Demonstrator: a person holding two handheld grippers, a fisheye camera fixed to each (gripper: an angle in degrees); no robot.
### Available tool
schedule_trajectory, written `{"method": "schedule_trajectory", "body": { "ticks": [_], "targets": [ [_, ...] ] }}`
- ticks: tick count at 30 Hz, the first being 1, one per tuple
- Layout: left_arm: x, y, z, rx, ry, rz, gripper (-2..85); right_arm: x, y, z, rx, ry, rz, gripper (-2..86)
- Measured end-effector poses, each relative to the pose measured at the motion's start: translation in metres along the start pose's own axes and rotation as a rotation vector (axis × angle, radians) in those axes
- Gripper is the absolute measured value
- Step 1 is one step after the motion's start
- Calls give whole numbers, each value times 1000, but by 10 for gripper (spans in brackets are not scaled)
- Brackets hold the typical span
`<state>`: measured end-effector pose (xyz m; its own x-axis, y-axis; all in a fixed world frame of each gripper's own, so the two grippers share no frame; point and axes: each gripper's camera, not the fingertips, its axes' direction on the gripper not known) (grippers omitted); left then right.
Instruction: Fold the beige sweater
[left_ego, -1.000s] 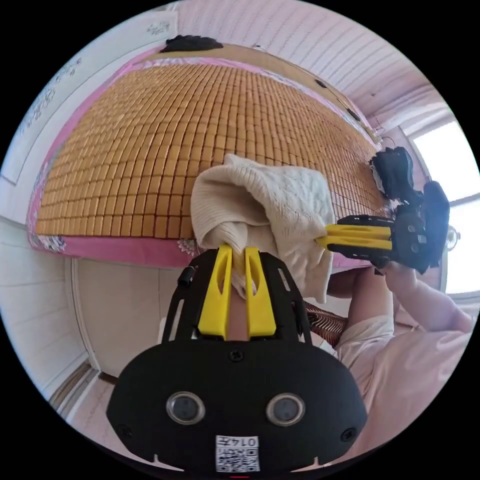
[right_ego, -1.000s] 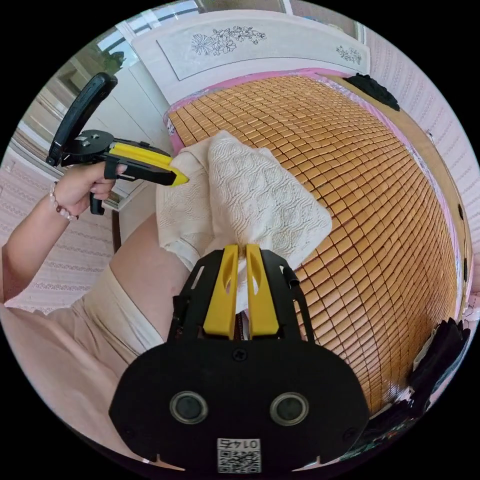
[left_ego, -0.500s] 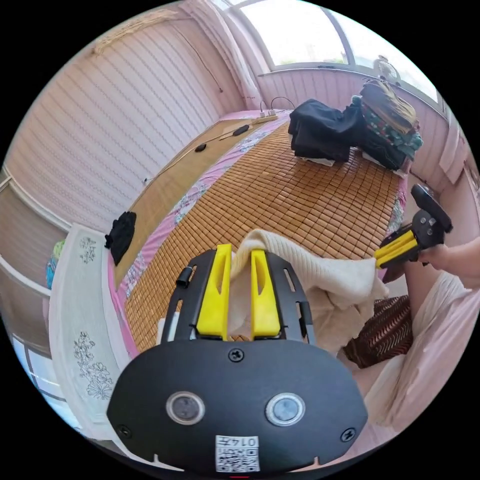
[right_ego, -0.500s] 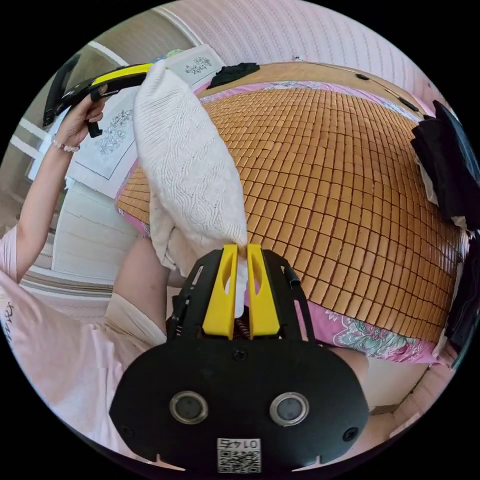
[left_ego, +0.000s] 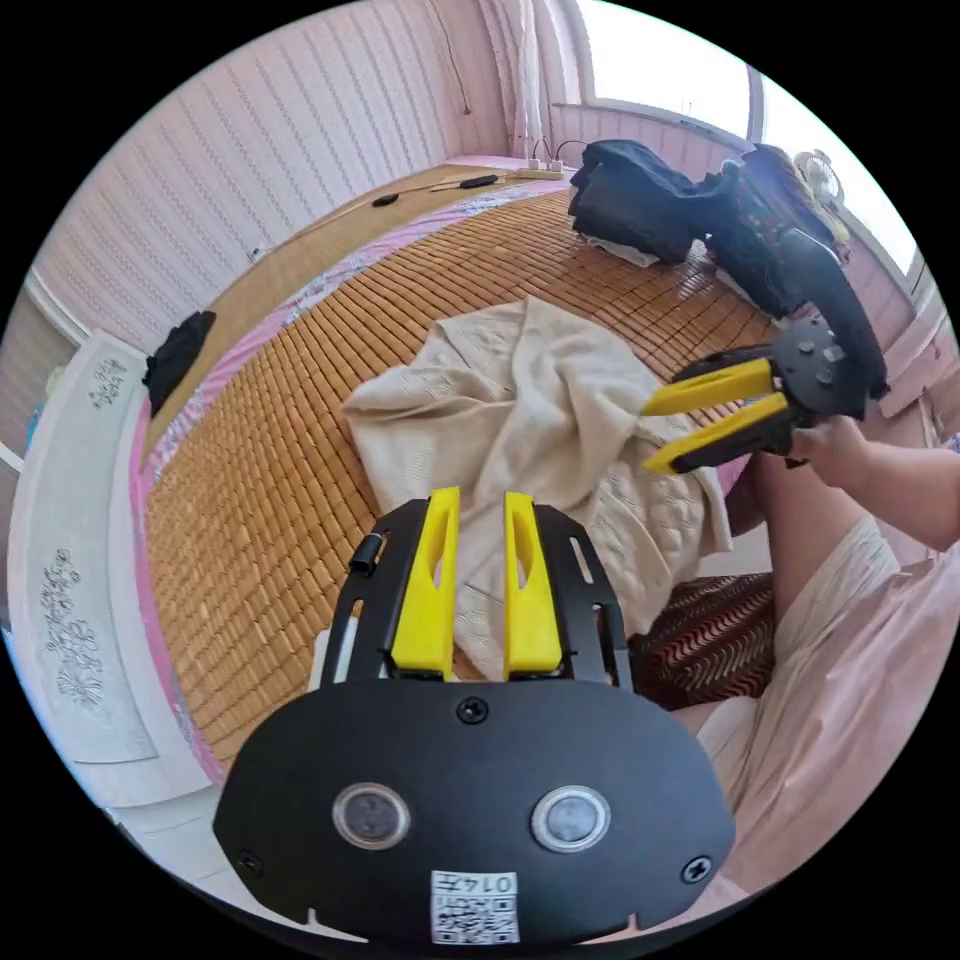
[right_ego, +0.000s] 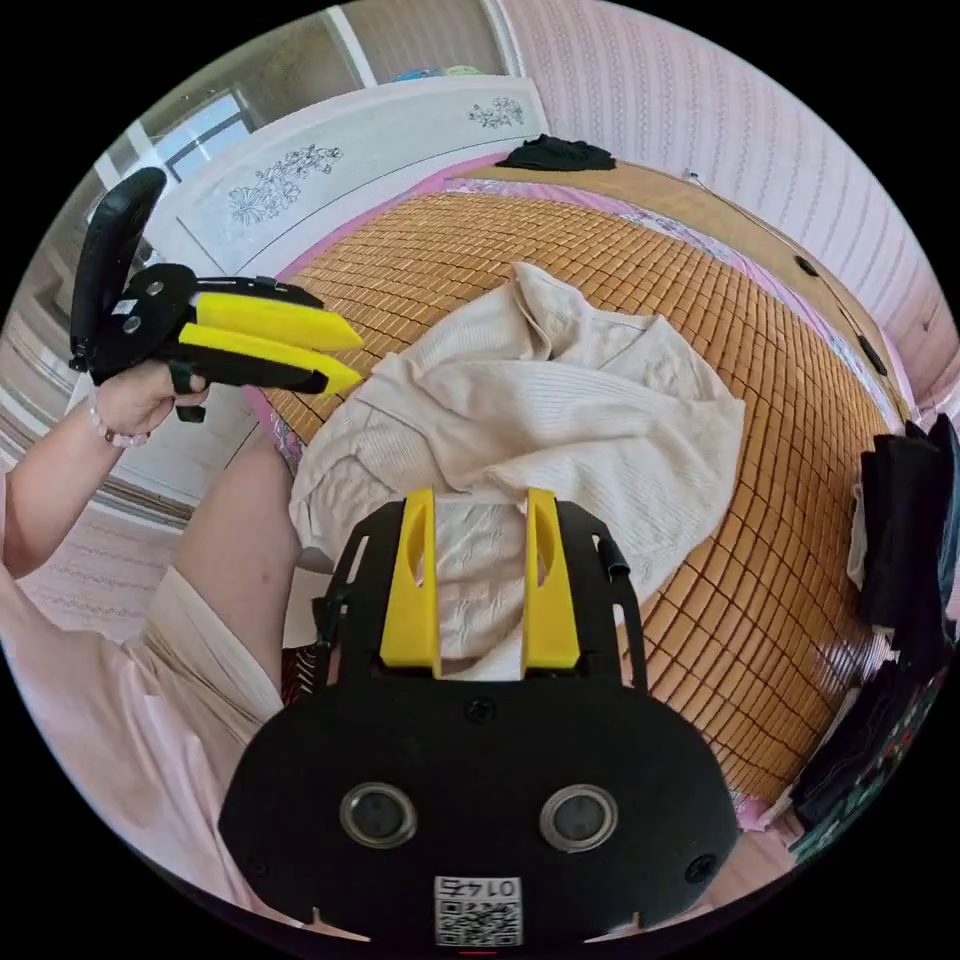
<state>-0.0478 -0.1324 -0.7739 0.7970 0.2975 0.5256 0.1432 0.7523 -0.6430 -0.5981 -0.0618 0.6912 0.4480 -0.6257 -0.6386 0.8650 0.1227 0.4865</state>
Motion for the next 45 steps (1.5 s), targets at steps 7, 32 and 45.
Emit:
{"method": "schedule_trajectory", "body": {
  "ticks": [7, 32, 45],
  "targets": [
    [36, 51, 49, -69, 199, -128, 80, -28, -51, 48, -201, 223, -154, 104],
    [-49, 28, 84, 116, 205, -285, 1, 248, 211, -237, 169, 294, 957, 11],
    [-233, 275, -2, 64, -271, -924, 36, 184, -19, -161, 59, 218, 316, -9]
  ]
}}
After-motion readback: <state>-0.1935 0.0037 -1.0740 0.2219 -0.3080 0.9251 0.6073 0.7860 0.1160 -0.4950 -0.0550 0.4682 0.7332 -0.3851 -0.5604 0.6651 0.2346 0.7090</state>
